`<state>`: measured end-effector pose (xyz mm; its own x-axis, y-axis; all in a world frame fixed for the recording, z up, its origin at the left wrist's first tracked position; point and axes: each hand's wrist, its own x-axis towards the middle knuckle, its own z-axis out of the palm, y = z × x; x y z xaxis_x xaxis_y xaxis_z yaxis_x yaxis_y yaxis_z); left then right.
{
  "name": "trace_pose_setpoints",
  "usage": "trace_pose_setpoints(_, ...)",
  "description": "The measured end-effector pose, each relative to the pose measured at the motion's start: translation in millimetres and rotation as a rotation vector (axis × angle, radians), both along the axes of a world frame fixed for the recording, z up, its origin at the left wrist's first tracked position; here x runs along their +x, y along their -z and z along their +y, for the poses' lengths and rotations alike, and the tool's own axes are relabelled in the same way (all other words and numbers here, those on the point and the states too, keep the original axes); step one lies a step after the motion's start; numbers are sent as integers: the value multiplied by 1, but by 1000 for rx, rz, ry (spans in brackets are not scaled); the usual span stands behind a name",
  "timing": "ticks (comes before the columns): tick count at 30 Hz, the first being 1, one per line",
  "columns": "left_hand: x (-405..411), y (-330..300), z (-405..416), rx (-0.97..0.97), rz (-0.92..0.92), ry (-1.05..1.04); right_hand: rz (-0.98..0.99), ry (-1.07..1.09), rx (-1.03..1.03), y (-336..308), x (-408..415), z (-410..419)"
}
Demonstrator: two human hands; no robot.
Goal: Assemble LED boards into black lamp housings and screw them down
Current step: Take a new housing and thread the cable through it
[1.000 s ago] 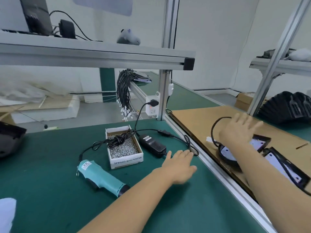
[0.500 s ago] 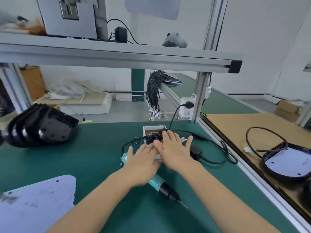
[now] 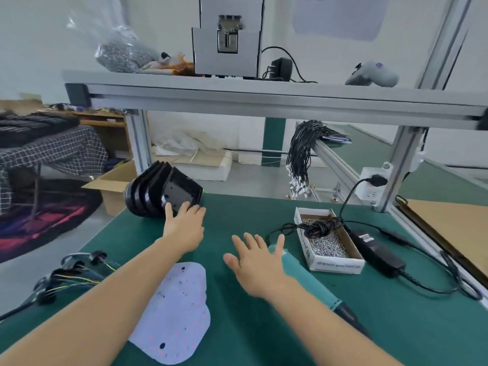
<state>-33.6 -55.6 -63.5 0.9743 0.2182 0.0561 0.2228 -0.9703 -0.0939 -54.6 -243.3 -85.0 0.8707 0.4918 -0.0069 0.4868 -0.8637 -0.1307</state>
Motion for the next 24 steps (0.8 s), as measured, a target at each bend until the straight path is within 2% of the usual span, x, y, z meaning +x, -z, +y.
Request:
trace_pose_setpoints(6,16,14,38,270,30,-64,-14,-79,-139,26,-8,8)
trace_pose_setpoints(12,23,14,50,437,-12,8,-43,-74,-154,32,-10,8)
trace_pose_setpoints(17,28,8,50,505,-66,59,-10,-67,-161,25,-11,10)
trace_pose_setpoints(20,22,6,49,488,-132,99,19,-55,-150,20,-12,10)
trace_pose_setpoints(22,10,0,41,397,-208,160,33,-35,-88,15,-12,9)
trace_pose_setpoints(24,-9,-6,30,276,-386,283,36,-13,50,6,-8,9)
